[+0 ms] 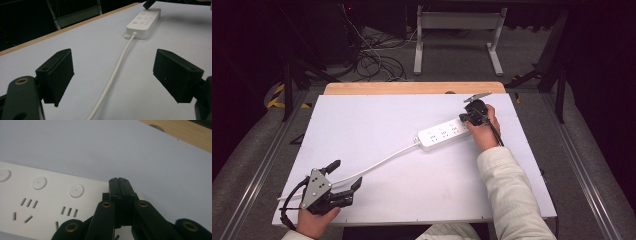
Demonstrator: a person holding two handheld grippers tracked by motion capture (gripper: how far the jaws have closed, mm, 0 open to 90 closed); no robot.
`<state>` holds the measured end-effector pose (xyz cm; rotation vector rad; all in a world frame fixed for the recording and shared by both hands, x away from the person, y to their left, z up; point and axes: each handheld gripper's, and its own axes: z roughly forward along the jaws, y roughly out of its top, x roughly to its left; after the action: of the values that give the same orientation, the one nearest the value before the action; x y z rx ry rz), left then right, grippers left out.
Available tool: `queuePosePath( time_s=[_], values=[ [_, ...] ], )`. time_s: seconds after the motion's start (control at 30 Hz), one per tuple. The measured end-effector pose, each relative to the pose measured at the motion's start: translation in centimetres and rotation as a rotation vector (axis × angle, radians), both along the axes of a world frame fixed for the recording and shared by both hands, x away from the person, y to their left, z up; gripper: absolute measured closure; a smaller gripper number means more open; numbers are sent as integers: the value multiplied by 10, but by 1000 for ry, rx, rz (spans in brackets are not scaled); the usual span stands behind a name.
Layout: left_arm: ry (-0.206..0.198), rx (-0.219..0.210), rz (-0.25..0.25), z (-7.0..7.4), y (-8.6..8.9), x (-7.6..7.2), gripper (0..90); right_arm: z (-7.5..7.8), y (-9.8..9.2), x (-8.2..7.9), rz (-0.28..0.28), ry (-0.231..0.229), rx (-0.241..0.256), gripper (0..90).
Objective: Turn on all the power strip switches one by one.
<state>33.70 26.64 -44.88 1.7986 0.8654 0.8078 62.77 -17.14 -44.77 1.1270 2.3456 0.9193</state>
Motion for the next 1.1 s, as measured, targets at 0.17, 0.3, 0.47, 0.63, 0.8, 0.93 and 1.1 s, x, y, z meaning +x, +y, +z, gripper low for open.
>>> queuePosePath(
  time_s=[0.17, 0.3, 0.47, 0.63, 0.8, 0.93, 1.1],
  values=[
    [0, 2, 1, 0, 0, 0, 172, -1, 0, -1, -11, 0, 10, 900],
    [-1, 2, 0, 0, 0, 0, 172, -2, 0, -1, -18, 2, 15, 900],
    [4, 3, -2, 0, -1, -1, 172, -4, 0, -2, -40, -3, 32, 900],
    [5, 4, -2, 0, -1, -1, 172, -4, 1, -2, -56, -1, 30, 900],
    [3, 12, -6, 0, -1, -1, 172, -4, 3, -3, -66, -2, 15, 900],
    [2, 11, -7, 0, -1, -1, 172, -5, 3, -2, -76, 7, 31, 900],
    [6, -1, -6, 0, -1, -1, 172, -4, 6, -3, -88, 9, 9, 900]
  ],
)
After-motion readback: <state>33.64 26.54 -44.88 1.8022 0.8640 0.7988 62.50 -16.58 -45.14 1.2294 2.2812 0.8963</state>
